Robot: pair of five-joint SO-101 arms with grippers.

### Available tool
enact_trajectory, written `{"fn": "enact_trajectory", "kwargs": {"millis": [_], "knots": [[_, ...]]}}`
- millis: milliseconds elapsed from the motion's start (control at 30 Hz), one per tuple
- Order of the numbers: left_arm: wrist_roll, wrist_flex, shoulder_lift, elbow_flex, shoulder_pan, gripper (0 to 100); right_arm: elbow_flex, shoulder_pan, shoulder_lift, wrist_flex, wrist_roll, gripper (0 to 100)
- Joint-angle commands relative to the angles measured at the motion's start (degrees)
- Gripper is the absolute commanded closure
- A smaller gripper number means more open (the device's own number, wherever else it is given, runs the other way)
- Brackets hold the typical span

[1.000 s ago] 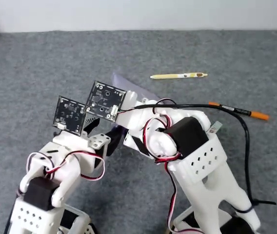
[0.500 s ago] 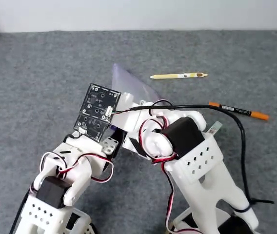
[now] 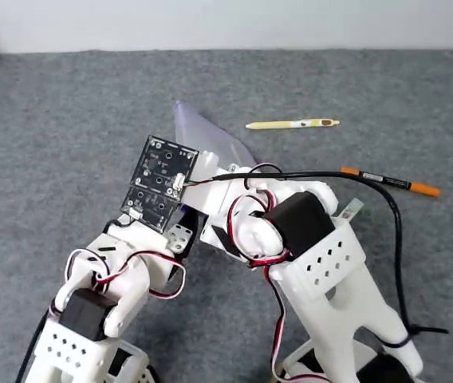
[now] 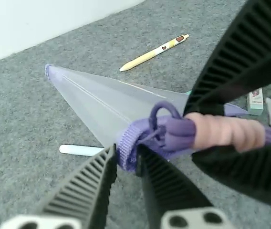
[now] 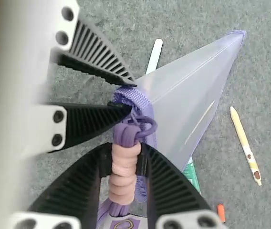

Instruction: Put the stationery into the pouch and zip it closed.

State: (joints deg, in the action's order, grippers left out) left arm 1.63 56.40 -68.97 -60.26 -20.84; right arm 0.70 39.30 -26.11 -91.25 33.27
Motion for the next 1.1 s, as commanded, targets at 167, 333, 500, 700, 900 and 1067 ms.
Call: {"fn": "enact_trajectory", "kwargs": {"millis": [167, 333, 500, 700, 900, 1067], "knots": [[0.4, -1.1, 0.2, 0.6, 0.0, 99, 0.5, 0.0, -1.7, -0.3, -2.5, 99.1], [0.4, -1.1, 0.4, 3.0, 6.9, 99, 0.5, 0.0, -3.3, -0.3, -2.5, 99.1], [0.4, -0.9, 0.4, 3.4, 10.8, 99, 0.5, -2.1, -4.2, -0.4, -2.5, 99.1], [0.2, -0.7, 0.4, 3.5, 11.2, 99, 0.5, -8.6, -4.3, -0.4, -2.5, 99.1], [0.1, 1.1, 0.4, 3.6, 11.2, 99, 0.4, -14.4, -4.3, -3.6, -2.1, 99.1], [0.1, 3.3, 0.1, 3.9, 14.0, 99, 0.4, -18.2, -7.2, -5.1, -2.1, 99.1]]}}
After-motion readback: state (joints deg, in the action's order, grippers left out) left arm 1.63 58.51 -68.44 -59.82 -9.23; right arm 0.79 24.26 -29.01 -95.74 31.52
